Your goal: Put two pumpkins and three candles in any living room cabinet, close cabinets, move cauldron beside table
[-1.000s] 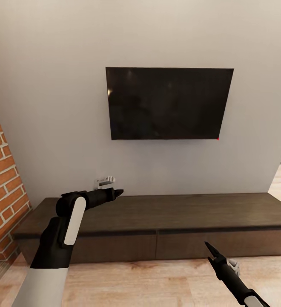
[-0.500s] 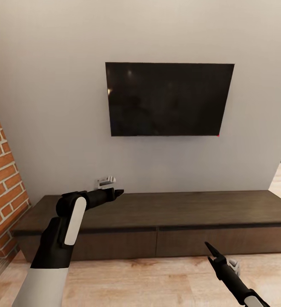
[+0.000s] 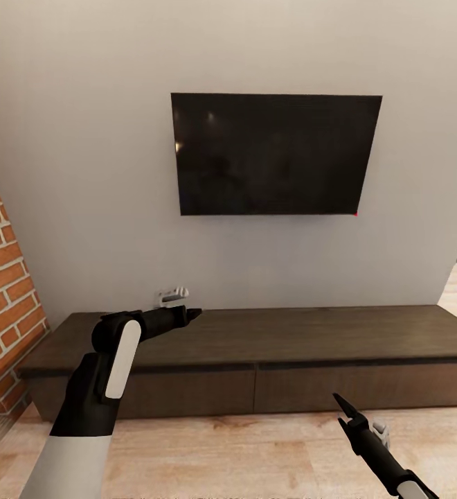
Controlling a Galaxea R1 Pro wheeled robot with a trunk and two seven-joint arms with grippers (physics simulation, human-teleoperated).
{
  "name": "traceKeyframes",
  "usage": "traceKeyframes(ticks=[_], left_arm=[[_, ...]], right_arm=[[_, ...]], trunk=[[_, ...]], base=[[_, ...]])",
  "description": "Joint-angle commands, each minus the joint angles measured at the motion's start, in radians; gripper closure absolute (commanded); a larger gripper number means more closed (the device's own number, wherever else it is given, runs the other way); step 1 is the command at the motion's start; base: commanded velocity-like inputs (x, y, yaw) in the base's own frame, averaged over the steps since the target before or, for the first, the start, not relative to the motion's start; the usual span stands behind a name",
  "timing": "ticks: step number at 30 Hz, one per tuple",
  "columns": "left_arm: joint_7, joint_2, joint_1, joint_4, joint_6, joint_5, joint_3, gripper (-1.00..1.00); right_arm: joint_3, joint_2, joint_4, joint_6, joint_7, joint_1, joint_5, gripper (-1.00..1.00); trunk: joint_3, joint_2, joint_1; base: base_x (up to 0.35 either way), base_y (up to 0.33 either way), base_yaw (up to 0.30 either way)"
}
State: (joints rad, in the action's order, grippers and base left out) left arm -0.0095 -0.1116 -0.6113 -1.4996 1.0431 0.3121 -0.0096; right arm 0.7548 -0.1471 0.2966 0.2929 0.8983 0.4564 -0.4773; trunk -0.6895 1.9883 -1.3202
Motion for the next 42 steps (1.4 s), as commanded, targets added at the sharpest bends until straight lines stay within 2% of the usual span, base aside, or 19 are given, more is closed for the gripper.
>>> traceKeyframes(ticks=[1, 32, 35, 37, 42], left_arm=[[-0.001, 0.0, -0.001, -0.001, 0.004, 0.0, 0.0, -1.0], [0.0, 0.0, -0.001, -0.001, 0.004, -0.001, 0.0, -1.0], [0.0, 0.0, -0.001, -0.001, 0.004, -0.001, -0.001, -1.0], [0.0, 0.0, -0.001, -0.001, 0.004, -0.001, -0.001, -1.0], [0.0, 0.0, -0.001, 0.0, 0.004, -0.002, -0.001, -1.0]], right_arm=[[0.002, 0.0, -0.001, 0.009, 0.002, 0.001, -0.007, -1.0], [0.004, -0.006, -0.001, 0.012, 0.004, 0.001, -0.008, -1.0], [0.004, -0.021, -0.001, 0.018, 0.034, 0.001, -0.008, -1.0], [0.004, -0.031, -0.001, 0.045, 0.092, 0.001, -0.007, -1.0], [0.005, -0.042, -0.001, 0.112, 0.161, 0.001, -0.006, -1.0]], trunk=[[-0.004, 0.008, -0.004], [-0.101, 0.225, -0.123], [-0.111, 0.246, -0.134], [-0.117, 0.26, -0.142], [-0.133, 0.295, -0.161]], base=[[0.0, 0.0, 0.0], [0.0, 0.0, 0.0], [0.0, 0.0, 0.0], [0.0, 0.0, 0.0], [0.0, 0.0, 0.0]])
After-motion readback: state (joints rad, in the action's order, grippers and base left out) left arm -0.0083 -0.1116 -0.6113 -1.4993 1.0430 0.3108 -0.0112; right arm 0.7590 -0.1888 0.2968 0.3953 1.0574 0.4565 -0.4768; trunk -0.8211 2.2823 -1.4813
